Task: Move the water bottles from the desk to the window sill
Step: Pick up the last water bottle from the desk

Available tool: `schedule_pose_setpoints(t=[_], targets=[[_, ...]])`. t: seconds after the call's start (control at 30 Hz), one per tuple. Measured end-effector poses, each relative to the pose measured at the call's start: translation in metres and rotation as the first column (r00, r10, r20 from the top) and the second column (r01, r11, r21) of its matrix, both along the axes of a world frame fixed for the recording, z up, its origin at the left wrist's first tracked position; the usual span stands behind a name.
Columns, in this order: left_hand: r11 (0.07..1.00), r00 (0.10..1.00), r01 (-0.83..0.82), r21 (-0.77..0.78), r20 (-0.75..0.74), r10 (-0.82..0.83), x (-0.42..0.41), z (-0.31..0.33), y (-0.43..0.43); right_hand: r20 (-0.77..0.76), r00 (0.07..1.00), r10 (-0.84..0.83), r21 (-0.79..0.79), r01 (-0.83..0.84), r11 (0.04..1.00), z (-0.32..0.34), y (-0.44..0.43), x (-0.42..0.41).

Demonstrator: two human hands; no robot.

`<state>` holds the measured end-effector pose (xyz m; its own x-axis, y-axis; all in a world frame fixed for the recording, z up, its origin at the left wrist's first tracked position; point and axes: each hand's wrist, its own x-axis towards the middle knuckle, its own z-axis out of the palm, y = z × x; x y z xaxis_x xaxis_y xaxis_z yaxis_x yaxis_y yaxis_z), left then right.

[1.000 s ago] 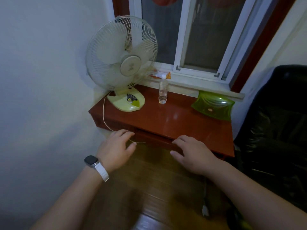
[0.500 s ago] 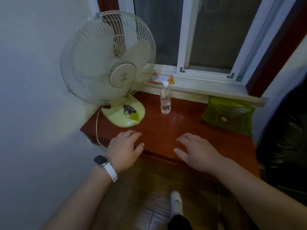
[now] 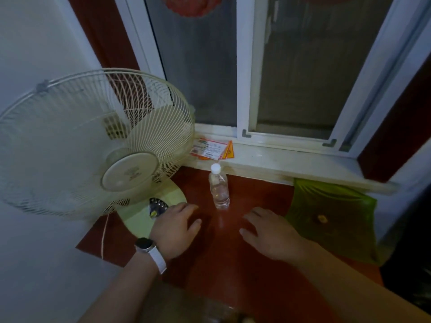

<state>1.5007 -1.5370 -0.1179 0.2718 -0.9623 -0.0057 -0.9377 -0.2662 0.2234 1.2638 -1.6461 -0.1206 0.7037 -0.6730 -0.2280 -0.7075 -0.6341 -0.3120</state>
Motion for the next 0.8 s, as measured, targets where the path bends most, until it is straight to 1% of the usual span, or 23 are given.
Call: schedule_pose_setpoints(t=[0.17,0.23,0.3,0.4,0.47,0.53,0.67,0.73,0.8], targets=[[1.000,0.998,-0.023,0.008,-0.064,0.024,0.016,-0.013,-0.028,0.014,0.999,-0.041,0.106,0.039,0.994,-0.010,-0.032,0.023],[0.999,0.993,-0.032,0.011,-0.114,0.033,0.024,-0.022,-0.039,0.015,0.997,-0.078,0.136,0.075,0.988,-0.019,-0.041,0.032],[0.999,0.982,-0.035,0.027,-0.183,0.040,0.031,-0.033,-0.051,0.014,0.992,-0.128,0.180,0.124,0.976,-0.031,-0.050,0.042],[0.998,0.933,-0.059,0.033,-0.354,0.067,0.039,-0.053,-0.072,-0.007,0.978,-0.210,0.255,0.204,0.945,-0.052,-0.062,0.053],[0.993,0.868,-0.099,0.059,-0.482,0.115,0.041,-0.064,-0.085,-0.010,0.954,-0.301,0.348,0.285,0.893,-0.062,-0.067,0.061],[0.989,0.804,-0.124,0.085,-0.575,0.150,0.042,-0.076,-0.099,-0.007,0.922,-0.388,0.432,0.352,0.830,-0.071,-0.071,0.067],[0.986,0.722,-0.134,0.103,-0.671,0.168,0.043,-0.095,-0.123,-0.003,0.841,-0.541,0.542,0.456,0.706,-0.086,-0.081,0.082],[0.988,0.687,-0.131,0.078,-0.712,0.147,0.045,-0.102,-0.133,-0.002,0.780,-0.626,0.602,0.501,0.622,-0.092,-0.087,0.088],[0.991,0.649,-0.127,0.047,-0.751,0.119,0.046,-0.108,-0.140,-0.008,0.692,-0.722,0.693,0.525,0.495,-0.099,-0.091,0.094]])
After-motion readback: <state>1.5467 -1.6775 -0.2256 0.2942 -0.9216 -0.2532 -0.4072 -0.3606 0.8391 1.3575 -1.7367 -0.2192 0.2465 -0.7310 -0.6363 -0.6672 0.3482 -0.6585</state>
